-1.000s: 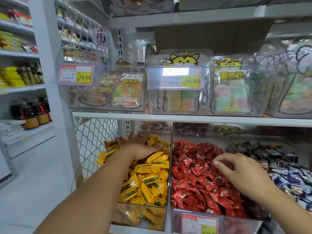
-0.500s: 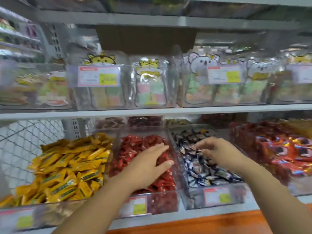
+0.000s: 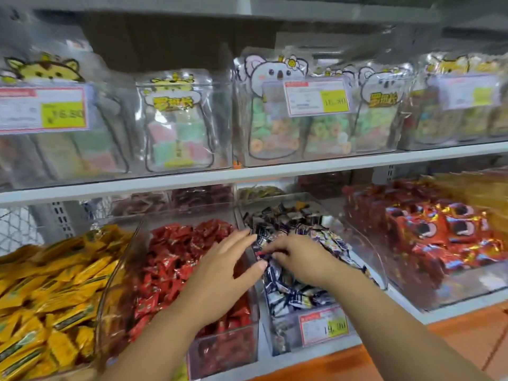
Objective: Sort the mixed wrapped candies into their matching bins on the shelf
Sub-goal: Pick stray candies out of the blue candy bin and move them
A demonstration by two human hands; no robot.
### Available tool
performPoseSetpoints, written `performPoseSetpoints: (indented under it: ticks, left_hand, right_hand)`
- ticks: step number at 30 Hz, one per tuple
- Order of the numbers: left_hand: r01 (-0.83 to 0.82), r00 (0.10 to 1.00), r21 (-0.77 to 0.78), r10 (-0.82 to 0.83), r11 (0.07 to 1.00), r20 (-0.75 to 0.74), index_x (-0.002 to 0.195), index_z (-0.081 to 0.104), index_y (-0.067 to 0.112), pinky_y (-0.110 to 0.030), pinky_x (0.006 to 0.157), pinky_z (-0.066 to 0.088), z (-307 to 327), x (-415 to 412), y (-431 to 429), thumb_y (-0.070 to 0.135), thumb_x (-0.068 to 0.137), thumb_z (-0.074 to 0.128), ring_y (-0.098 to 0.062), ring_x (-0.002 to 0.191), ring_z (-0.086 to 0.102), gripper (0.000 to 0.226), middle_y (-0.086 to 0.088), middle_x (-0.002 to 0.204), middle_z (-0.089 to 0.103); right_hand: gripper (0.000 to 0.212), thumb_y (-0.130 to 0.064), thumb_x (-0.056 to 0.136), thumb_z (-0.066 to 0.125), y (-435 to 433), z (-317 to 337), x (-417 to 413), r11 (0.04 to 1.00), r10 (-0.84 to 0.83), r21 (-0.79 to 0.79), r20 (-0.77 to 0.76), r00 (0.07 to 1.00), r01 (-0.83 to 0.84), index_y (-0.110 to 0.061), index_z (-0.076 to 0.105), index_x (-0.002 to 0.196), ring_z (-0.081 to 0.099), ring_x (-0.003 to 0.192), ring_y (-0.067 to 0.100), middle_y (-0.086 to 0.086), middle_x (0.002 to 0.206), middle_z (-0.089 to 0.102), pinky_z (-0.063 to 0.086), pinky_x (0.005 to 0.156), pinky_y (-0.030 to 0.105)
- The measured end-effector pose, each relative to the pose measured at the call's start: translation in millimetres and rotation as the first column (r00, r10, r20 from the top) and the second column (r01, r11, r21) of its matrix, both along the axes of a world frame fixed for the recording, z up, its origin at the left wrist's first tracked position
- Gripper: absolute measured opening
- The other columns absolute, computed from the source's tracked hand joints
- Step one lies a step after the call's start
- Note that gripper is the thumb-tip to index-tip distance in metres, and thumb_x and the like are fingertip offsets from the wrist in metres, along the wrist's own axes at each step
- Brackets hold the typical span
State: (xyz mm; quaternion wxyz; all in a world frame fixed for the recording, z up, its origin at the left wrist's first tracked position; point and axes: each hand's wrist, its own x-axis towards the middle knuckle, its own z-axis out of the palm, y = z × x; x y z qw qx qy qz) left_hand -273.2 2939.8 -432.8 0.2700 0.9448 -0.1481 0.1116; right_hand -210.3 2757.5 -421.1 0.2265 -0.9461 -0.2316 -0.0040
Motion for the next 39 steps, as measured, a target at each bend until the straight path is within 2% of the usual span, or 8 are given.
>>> performPoseSetpoints:
  ticks: [5,10,15,22,27,31,35,39]
  left_hand:
    - [-0.010,0.999,-0.102,0.006,0.995,-0.044,0.143,0.030,0.050,-0.033,0.119,0.016,-1.1,2.4,-1.0,0.079,0.073,0.031,0.009,0.139,0.013,0.076,0.036,0.150,0.013]
    - [-0.054,0.996,-0.153,0.043,0.987,-0.077,0.145,0.018,0.054,-0.030,0.116,0.014,-2.4,1.9,-1.7,0.083,0.066,0.032,0.010,0.138,0.007,0.085,0.037,0.149,0.005]
    - [-0.036,0.997,-0.155,0.025,0.987,-0.078,0.146,0.015,0.052,-0.023,0.111,0.011,-7.1,5.7,-3.7,0.074,0.079,0.039,0.012,0.136,0.005,0.075,0.041,0.144,0.000]
    - [-0.030,0.998,-0.195,0.017,0.980,-0.068,0.146,0.020,0.050,-0.021,0.109,0.013,-9.2,4.5,-4.3,0.066,0.084,0.046,0.013,0.135,0.009,0.069,0.040,0.144,0.005]
    - [-0.038,0.997,-0.228,0.023,0.973,-0.071,0.145,0.024,0.050,-0.023,0.111,0.016,-9.3,4.2,-2.3,0.074,0.079,0.049,0.010,0.139,0.012,0.074,0.032,0.152,0.009]
    - [-0.054,0.996,-0.224,0.038,0.973,-0.077,0.144,0.023,0.053,-0.030,0.116,0.018,-9.9,3.6,-1.4,0.089,0.066,0.038,0.007,0.141,0.012,0.087,0.031,0.154,0.008]
    - [-0.063,0.996,-0.207,0.048,0.976,-0.075,0.144,0.022,0.053,-0.035,0.118,0.019,-9.3,2.4,-2.3,0.088,0.069,0.038,0.004,0.142,0.013,0.084,0.030,0.155,0.007]
    - [-0.065,0.995,-0.180,0.051,0.981,-0.084,0.145,0.022,0.051,-0.035,0.118,0.019,-7.2,-0.9,-1.7,0.076,0.079,0.042,0.002,0.142,0.013,0.074,0.030,0.154,0.007]
  right_hand:
    - [0.050,-0.013,0.096,0.051,11.5,-16.6,27.8,0.999,0.048,-0.020,0.046,0.998,-0.047,-0.026,0.042,0.143,0.044,0.131,0.027,0.008,0.144,0.047,0.037,0.108,0.034]
    - [0.047,-0.021,0.094,0.058,6.6,-6.9,45.9,0.999,-0.042,-0.008,0.072,0.996,0.043,-0.028,0.048,0.139,0.054,0.121,0.023,0.005,0.138,0.055,0.044,0.099,0.030]
    - [0.085,-0.043,0.086,0.063,30.4,-14.9,47.6,0.949,0.028,-0.314,0.039,0.999,-0.015,-0.032,0.012,0.153,0.014,0.144,0.030,0.001,0.158,0.021,0.021,0.116,0.048]
    - [0.052,-0.044,0.089,0.060,31.4,-15.1,35.0,0.912,-0.053,-0.394,0.155,0.986,0.111,-0.036,0.045,0.138,0.036,0.131,0.031,0.008,0.138,0.044,0.029,0.107,0.042]
    - [0.057,-0.045,0.091,0.060,12.5,-5.4,20.0,0.996,-0.088,0.011,-0.031,0.996,0.089,-0.022,0.045,0.141,0.044,0.128,0.026,0.008,0.143,0.044,0.036,0.105,0.035]
    - [0.065,-0.037,0.089,0.065,-8.9,11.4,3.6,0.944,-0.096,0.298,-0.165,0.982,0.142,-0.016,0.038,0.145,0.039,0.135,0.022,0.002,0.150,0.038,0.033,0.106,0.032]
    - [0.043,-0.025,0.087,0.070,-19.0,13.6,-1.5,0.887,-0.111,0.421,-0.207,0.972,0.191,-0.019,0.051,0.125,0.060,0.081,0.012,-0.006,0.091,0.063,0.045,0.068,0.022]
    - [0.077,-0.023,0.083,0.073,-26.5,12.4,1.2,0.909,-0.206,0.340,-0.142,0.968,0.243,-0.023,0.027,0.145,0.060,0.062,0.015,0.010,0.082,0.067,0.049,0.059,0.031]
